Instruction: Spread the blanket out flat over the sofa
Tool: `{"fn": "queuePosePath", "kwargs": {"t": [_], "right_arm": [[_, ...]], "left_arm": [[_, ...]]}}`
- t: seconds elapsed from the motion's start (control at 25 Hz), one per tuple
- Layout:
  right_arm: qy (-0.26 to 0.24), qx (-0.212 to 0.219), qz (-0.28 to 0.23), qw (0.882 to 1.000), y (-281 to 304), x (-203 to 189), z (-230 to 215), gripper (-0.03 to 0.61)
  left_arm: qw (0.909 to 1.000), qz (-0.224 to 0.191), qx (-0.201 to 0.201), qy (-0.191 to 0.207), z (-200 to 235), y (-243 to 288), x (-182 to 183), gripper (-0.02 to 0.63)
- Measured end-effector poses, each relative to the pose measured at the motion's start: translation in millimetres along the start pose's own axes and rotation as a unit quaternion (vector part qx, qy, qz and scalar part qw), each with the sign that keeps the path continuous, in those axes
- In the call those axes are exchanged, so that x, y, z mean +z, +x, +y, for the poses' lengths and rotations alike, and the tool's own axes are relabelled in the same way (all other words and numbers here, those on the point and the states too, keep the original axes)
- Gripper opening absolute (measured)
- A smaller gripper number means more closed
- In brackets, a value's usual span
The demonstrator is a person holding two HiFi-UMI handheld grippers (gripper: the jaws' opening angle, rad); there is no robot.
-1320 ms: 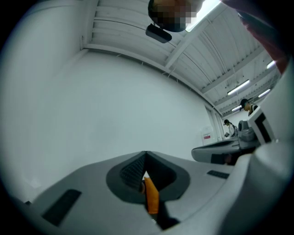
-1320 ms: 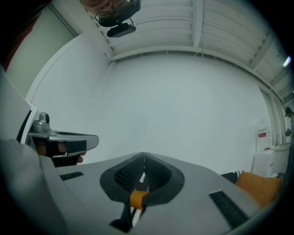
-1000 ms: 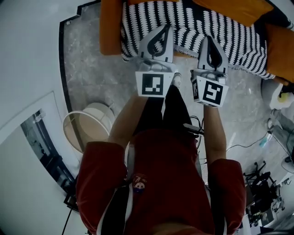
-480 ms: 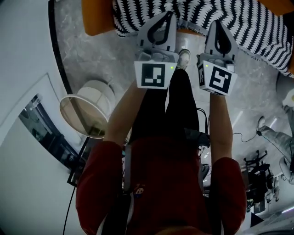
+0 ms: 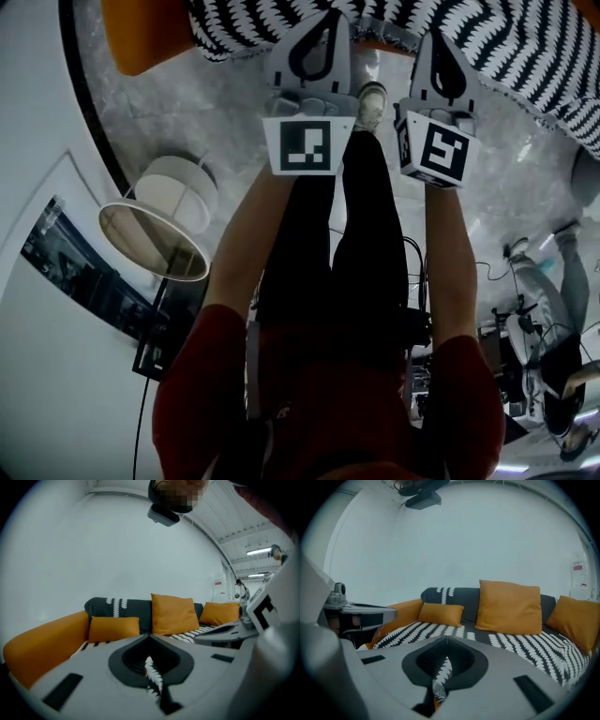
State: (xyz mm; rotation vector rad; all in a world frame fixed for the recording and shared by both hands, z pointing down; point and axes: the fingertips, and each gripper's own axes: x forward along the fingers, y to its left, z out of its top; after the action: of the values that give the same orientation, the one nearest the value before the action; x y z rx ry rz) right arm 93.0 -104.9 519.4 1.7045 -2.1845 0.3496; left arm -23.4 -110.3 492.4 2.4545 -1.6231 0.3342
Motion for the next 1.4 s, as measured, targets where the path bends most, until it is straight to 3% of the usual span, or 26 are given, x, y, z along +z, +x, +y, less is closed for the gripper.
{"fn": "queuePosePath", "kwargs": {"t": [0.28,0.52,0.72,0.92,1.24,1.4], "right_arm": [[0.011,-0.005,0.033,0.999,37.2,-69.1,-5.7,0.012],[0.032,-0.015,0.082,0.996,58.1,-121.3,-9.7,0.012],[0.038,-0.018,0.117,0.992,79.4,-149.7,-14.3,0.012],[0.043,-0.024,0.162,0.985,100.2,-172.1,-22.1,0.012],[0.043,-0.036,0.171,0.984,100.5,-174.3,-22.7,0.012],[0.047,-0.041,0.174,0.983,91.2,-175.8,-19.8,0.012]], "left_arm": [[0.9987,0.049,-0.001,0.012,2.6,26.5,-81.7,0.017],[0.9968,0.077,0.002,-0.02,3.6,49.1,-135.3,0.015],[0.9934,0.115,-0.004,0.004,6.6,71.3,-169.1,0.015],[0.9889,0.149,0.001,0.0,10.8,89.3,-192.7,0.016],[0.9848,0.172,0.0,0.025,6.0,92.7,-199.9,0.016],[0.9836,0.18,0.001,0.015,5.5,86.5,-200.4,0.015]]}}
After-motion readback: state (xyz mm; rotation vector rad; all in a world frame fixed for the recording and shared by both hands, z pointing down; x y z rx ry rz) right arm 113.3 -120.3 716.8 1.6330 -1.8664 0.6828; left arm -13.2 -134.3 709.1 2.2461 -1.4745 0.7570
